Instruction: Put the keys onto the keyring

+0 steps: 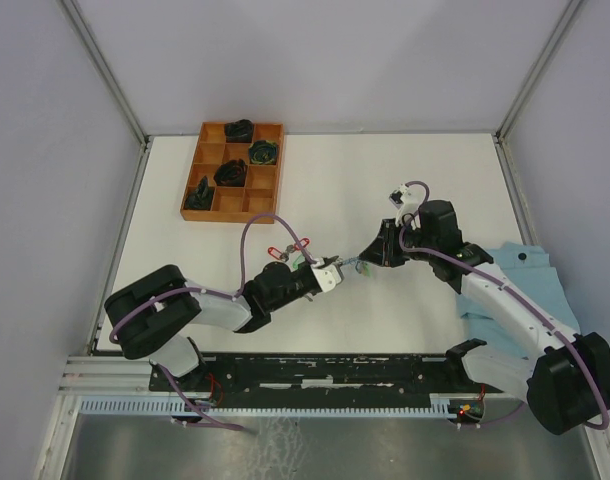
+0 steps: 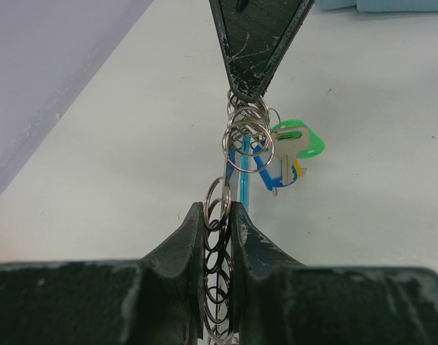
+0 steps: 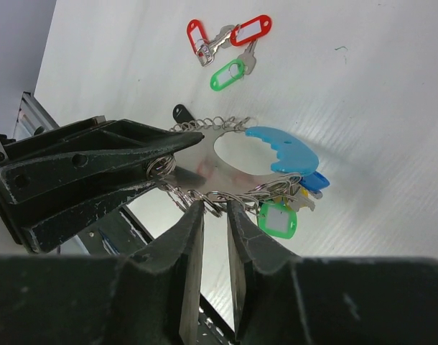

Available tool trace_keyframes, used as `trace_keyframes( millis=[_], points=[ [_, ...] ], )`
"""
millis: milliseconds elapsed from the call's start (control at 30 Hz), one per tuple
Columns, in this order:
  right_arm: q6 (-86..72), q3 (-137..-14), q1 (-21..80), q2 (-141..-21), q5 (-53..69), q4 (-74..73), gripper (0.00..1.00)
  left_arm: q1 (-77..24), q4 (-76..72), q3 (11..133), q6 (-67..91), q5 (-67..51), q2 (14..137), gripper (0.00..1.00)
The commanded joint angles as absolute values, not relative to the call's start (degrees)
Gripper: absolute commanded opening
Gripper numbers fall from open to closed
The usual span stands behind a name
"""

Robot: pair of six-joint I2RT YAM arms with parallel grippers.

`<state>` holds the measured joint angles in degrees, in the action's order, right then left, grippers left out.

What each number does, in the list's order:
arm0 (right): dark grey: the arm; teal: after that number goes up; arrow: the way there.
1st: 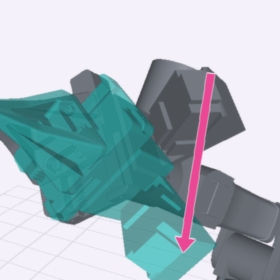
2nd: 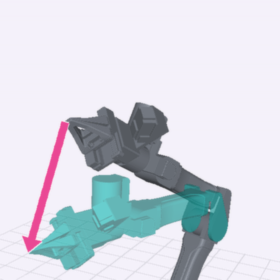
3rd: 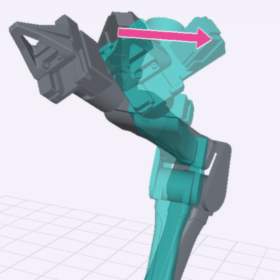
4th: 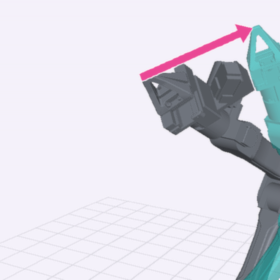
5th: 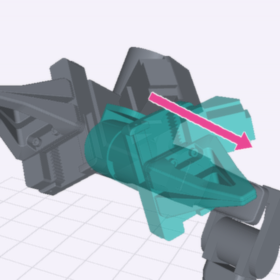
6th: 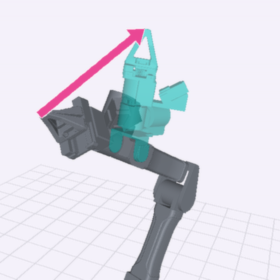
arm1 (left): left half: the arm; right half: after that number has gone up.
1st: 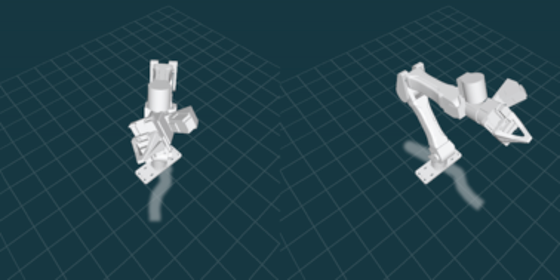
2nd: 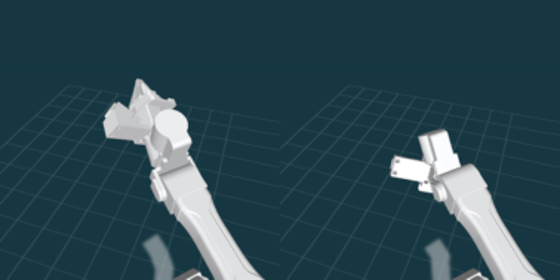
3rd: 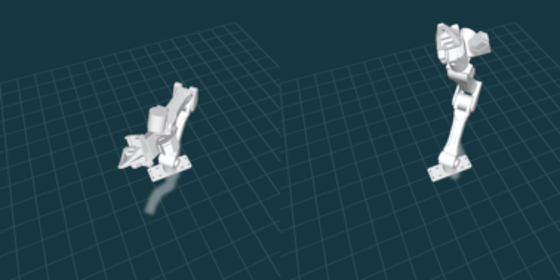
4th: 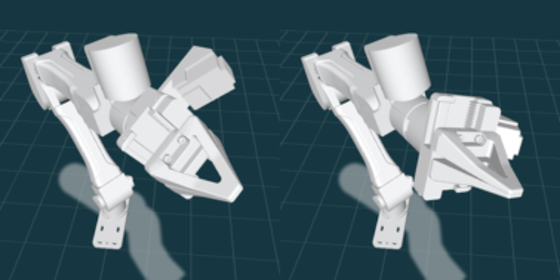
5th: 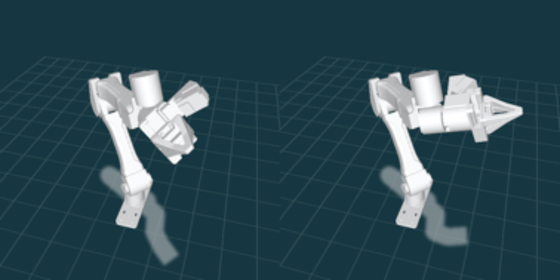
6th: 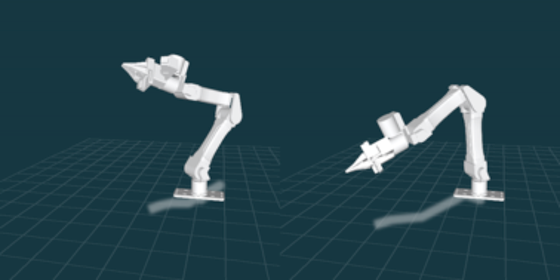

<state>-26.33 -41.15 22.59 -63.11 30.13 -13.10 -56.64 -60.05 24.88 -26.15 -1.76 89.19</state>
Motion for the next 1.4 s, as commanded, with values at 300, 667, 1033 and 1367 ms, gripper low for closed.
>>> trace_keyframes(
  millis=[300, 667, 1033, 1367],
  points=[
    [-30.31, -39.38, 22.46, -63.33, 36.99, -4.31, 0.22, -56.62, -69.24, 26.10, -19.92, -2.72, 87.97, 0.03],
    [-31.36, -39.38, 22.44, -64.06, 38.35, -3.90, 0.15, -56.67, -70.20, 26.39, -18.12, -0.68, 88.32, 0.03],
    [-32.65, -39.90, 22.43, -63.47, 38.06, -3.91, 0.16, -56.61, -71.19, 26.01, -17.27, -0.42, 88.46, 0.03],
    [-32.07, -39.72, 22.44, -63.19, 35.41, -4.83, 0.11, -56.63, -71.27, 25.08, -17.75, -0.81, 87.64, 0.03]
  ],
)
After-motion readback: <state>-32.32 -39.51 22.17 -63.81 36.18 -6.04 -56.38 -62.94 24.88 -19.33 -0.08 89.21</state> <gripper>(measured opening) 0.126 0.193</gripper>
